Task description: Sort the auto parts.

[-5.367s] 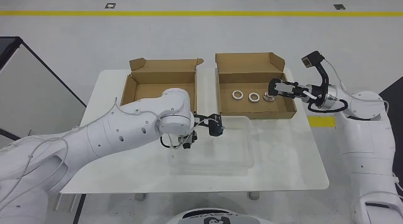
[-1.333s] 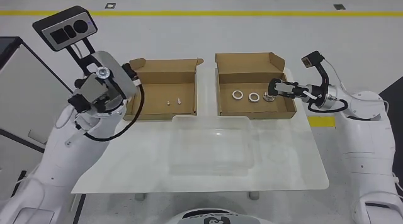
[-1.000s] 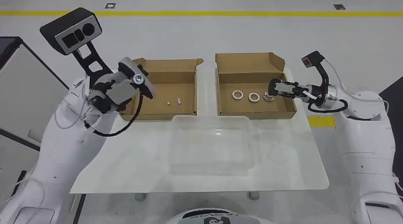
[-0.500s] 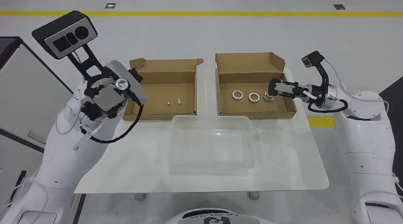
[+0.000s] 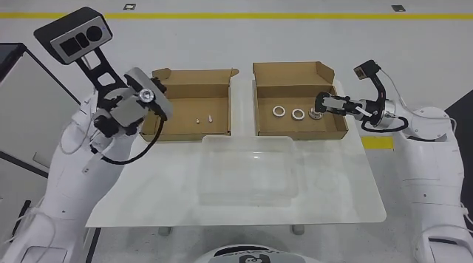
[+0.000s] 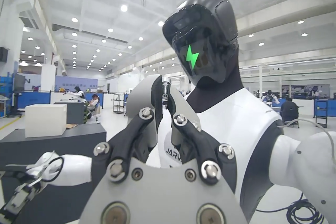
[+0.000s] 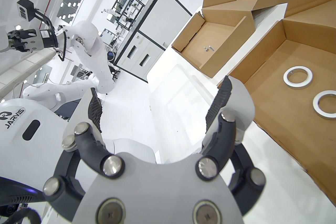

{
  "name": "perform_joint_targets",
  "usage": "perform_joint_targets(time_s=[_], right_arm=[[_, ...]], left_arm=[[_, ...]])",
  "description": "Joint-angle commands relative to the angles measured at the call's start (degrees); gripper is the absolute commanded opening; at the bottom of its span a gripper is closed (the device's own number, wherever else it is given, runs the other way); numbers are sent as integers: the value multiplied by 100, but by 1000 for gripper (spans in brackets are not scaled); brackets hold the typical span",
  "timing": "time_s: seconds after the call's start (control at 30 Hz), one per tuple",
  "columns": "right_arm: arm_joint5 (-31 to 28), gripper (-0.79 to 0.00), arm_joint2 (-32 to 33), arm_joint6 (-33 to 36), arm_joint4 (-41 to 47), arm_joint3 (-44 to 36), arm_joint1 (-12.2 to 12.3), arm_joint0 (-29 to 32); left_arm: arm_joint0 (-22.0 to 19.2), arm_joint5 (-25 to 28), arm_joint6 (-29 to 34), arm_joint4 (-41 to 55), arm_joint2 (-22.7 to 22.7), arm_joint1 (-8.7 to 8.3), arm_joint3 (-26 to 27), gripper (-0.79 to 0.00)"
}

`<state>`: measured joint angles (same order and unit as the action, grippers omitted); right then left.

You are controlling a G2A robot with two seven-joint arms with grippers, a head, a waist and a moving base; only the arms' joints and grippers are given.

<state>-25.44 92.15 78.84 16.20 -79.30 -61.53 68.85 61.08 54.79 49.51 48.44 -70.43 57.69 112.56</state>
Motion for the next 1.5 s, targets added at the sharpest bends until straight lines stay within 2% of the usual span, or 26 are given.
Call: perform_joint_targets(time_s=[0.0, 0.2, 0.6, 1.2, 1.3, 1.47], right_arm=[[0, 0, 0, 0, 0, 0, 0, 0], [0, 0, 0, 0, 0, 0, 0, 0], [0, 0, 0, 0, 0, 0, 0, 0], [0, 0, 0, 0, 0, 0, 0, 0], [0, 0, 0, 0, 0, 0, 0, 0], [0, 0, 0, 0, 0, 0, 0, 0]], left_arm=[[39, -47, 45, -257, -63, -2, -26, -785], [84, -102, 97, -565, -139, 11, -9, -785], [109, 10, -12, 259, -32, 96, 71, -785], [100, 2, -4, 272, -33, 100, 84, -785], [170, -339, -77, -157, -166, 88, 59, -785], [401, -1238, -73, -1720, -657, 17, 76, -785]])
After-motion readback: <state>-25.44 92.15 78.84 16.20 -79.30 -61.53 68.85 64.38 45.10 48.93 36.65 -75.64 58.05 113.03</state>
